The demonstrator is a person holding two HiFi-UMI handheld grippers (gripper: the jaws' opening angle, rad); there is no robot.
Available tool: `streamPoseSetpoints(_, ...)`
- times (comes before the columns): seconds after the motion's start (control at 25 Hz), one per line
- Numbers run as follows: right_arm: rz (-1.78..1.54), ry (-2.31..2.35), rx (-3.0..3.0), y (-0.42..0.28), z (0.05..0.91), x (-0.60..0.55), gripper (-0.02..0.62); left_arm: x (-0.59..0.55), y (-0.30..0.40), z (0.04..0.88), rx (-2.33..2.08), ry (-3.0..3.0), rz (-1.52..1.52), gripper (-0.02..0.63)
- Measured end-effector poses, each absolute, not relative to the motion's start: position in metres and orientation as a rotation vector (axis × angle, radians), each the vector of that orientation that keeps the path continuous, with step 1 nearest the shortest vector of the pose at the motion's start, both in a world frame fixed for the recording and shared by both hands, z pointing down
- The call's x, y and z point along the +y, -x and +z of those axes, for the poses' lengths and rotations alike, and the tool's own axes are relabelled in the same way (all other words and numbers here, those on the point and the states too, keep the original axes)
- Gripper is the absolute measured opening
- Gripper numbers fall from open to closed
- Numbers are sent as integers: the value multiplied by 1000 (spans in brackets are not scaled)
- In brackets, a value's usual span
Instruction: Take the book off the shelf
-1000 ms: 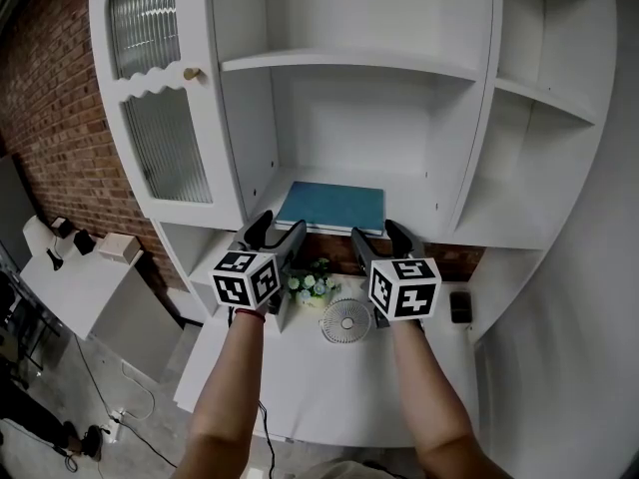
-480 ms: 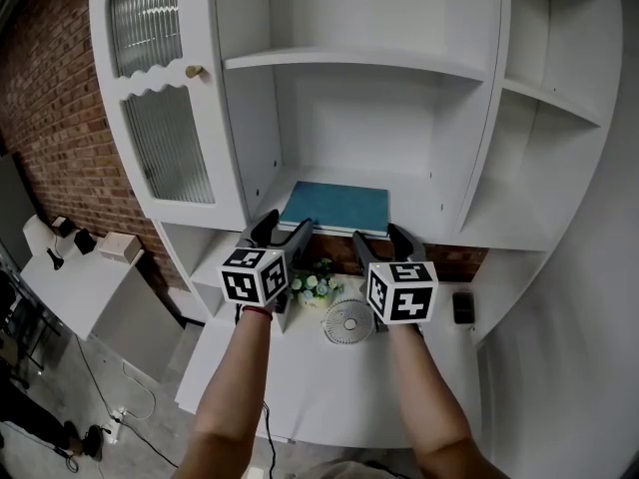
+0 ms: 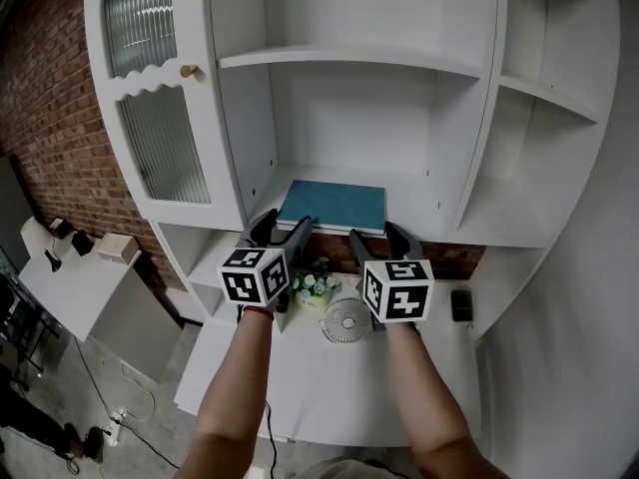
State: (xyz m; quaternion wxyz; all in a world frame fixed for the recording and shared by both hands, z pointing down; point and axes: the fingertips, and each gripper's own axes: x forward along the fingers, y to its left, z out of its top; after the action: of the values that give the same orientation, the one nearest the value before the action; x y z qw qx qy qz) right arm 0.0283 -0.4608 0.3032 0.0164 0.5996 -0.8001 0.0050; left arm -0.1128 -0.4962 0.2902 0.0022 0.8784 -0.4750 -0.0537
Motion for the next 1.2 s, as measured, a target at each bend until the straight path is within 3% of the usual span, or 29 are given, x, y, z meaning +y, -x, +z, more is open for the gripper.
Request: streamPoseSetpoints(1.2,65,-1830,-2595,-37,301,-415,272,-437,108,282,-1475,-2694,-307,296)
